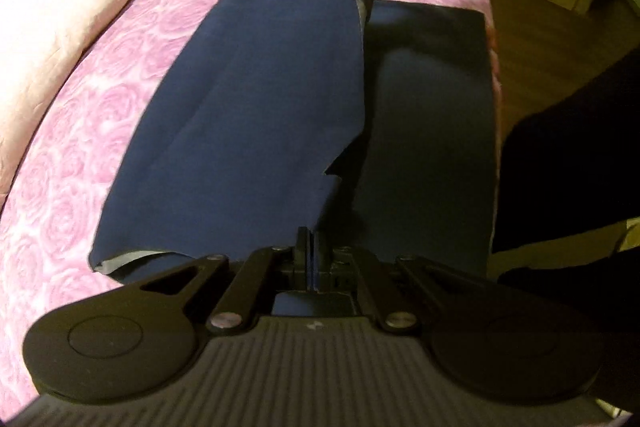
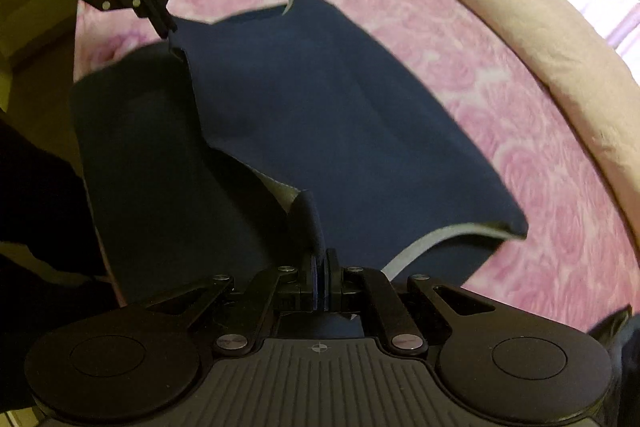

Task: Fold clothes

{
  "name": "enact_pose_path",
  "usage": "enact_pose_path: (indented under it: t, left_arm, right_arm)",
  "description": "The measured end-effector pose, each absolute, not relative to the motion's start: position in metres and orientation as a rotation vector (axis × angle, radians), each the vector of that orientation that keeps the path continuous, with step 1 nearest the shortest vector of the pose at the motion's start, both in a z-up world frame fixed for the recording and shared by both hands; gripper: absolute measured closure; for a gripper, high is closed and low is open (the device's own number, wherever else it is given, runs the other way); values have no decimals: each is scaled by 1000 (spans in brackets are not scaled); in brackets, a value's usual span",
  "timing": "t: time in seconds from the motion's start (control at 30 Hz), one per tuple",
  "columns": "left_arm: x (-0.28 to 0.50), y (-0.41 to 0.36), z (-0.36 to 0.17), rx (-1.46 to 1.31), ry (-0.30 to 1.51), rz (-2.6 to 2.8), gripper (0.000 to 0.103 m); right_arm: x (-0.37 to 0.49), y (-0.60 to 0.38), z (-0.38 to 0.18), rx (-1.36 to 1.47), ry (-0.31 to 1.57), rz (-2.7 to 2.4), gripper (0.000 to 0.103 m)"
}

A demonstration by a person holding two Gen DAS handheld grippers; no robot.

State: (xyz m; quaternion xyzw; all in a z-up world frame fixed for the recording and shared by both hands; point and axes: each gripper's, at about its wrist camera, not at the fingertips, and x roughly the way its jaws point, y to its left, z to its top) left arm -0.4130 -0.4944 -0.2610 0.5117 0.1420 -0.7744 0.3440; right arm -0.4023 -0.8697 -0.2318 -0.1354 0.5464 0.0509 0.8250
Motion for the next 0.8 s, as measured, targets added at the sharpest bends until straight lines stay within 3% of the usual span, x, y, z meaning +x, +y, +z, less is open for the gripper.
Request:
enact_pose_path:
  t: [0.37,0.8]
  left_arm:
    - [-424,-457,-305,1238,342,-1884,103]
    - [-451,-425,-341,1241,59,-1746,103]
  right_arm:
    - [-423,-847,-274,-364,1090,74,102]
    - [-475,-835,-336,-464,794,-44,102]
